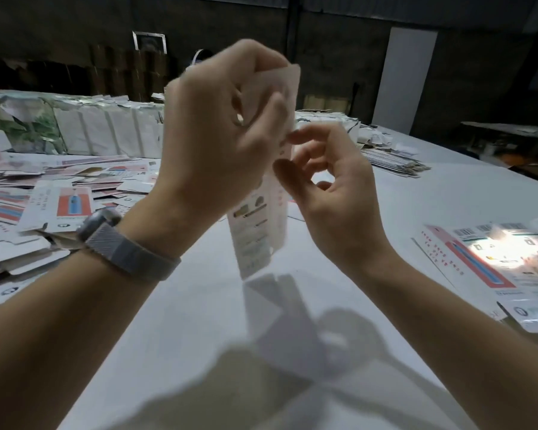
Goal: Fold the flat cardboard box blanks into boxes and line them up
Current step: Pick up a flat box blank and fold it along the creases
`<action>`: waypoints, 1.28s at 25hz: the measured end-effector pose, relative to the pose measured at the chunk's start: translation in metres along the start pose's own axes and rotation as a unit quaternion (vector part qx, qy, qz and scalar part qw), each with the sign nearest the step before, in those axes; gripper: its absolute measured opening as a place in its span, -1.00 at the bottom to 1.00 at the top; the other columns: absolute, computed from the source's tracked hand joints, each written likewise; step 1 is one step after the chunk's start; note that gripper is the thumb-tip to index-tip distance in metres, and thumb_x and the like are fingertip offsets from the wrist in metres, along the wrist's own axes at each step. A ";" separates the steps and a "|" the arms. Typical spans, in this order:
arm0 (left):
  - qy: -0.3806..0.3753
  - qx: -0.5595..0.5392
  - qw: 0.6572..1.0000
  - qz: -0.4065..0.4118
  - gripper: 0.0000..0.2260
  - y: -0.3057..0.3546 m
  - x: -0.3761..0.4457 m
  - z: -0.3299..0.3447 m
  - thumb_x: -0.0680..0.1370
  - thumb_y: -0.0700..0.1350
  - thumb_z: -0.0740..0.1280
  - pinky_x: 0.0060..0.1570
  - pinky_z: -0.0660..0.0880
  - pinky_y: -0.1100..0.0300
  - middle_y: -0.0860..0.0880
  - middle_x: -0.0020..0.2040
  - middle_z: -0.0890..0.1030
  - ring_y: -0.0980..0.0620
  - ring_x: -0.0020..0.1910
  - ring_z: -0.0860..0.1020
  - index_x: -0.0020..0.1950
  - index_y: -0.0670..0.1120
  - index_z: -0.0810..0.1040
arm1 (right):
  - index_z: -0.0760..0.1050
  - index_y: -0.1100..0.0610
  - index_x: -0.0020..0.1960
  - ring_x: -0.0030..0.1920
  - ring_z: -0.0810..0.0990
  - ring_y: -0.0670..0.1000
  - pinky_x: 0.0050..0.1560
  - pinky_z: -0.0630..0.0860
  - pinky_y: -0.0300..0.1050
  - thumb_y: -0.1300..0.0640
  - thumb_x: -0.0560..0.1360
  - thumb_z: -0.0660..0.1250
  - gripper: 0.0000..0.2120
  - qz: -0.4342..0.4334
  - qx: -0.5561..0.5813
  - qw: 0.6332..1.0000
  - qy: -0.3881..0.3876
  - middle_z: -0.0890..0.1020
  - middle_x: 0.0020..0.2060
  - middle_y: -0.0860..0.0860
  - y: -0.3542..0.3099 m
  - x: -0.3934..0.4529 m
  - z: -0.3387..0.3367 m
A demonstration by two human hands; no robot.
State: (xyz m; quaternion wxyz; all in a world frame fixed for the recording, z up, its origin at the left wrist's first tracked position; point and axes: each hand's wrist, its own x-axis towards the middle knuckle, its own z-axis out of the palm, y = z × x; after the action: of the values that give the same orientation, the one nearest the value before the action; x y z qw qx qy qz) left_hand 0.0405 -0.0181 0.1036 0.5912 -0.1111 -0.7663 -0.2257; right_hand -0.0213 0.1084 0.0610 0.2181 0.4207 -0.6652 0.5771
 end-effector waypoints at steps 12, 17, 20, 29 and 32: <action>-0.071 -0.480 0.763 -0.428 -0.70 0.003 -0.013 0.008 0.64 0.04 0.14 -0.23 0.59 0.07 -0.09 -0.06 0.60 -0.06 -0.13 0.62 0.19 -0.05 0.58 | 0.03 0.00 0.61 0.13 0.46 -0.10 0.12 0.55 -0.05 -0.16 0.36 0.51 -0.01 0.051 -0.135 0.982 -0.118 0.41 0.13 -0.04 -0.002 0.000 0.006; -0.123 -0.529 0.755 -0.368 -0.45 -0.007 -0.022 0.020 0.66 0.19 0.01 0.18 0.57 -0.07 -0.20 0.17 0.58 -0.19 0.18 0.58 0.46 -0.15 0.44 | 0.05 -0.06 0.58 0.17 0.56 -0.02 0.14 0.59 -0.03 -0.14 0.26 0.47 0.00 0.104 -0.016 0.988 -0.109 0.50 0.19 -0.05 0.002 0.018 0.007; -0.172 -0.534 0.754 -0.341 -0.45 0.000 -0.037 0.033 0.64 0.23 -0.08 0.15 0.58 -0.09 -0.11 0.17 0.66 -0.13 0.22 0.62 0.38 0.04 0.55 | 0.15 -0.18 0.52 0.05 0.65 -0.10 -0.03 0.62 -0.24 -0.02 0.39 0.45 -0.21 0.107 0.130 0.985 -0.047 0.60 0.06 -0.11 0.006 0.013 0.008; -0.259 -0.515 0.738 -0.352 -0.39 -0.002 -0.046 0.036 0.63 0.33 -0.18 -0.01 0.60 -0.27 -0.15 0.07 0.70 -0.23 0.02 0.67 0.20 0.18 0.63 | 0.38 -0.28 0.39 -0.08 0.50 -0.24 -0.09 0.63 -0.13 -0.25 0.51 0.25 -0.55 0.049 -0.100 0.993 -0.046 0.38 0.04 -0.07 0.016 0.016 -0.006; -0.265 -0.492 0.743 -0.368 -0.35 -0.001 -0.045 0.033 0.62 0.34 -0.20 -0.12 0.66 -0.22 -0.20 0.03 0.70 -0.20 -0.07 0.69 0.09 0.19 0.68 | 0.43 -0.25 0.33 -0.13 0.51 -0.22 -0.16 0.64 -0.10 -0.32 0.49 0.24 -0.57 0.076 -0.108 0.989 -0.067 0.41 0.02 -0.07 0.017 0.015 -0.007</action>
State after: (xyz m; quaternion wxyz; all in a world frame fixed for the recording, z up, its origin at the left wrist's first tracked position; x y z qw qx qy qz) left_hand 0.0244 0.0012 0.0541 0.0983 -0.1518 -0.6558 -0.7330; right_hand -0.0450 0.1101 0.0642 0.1728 0.3810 -0.7669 0.4867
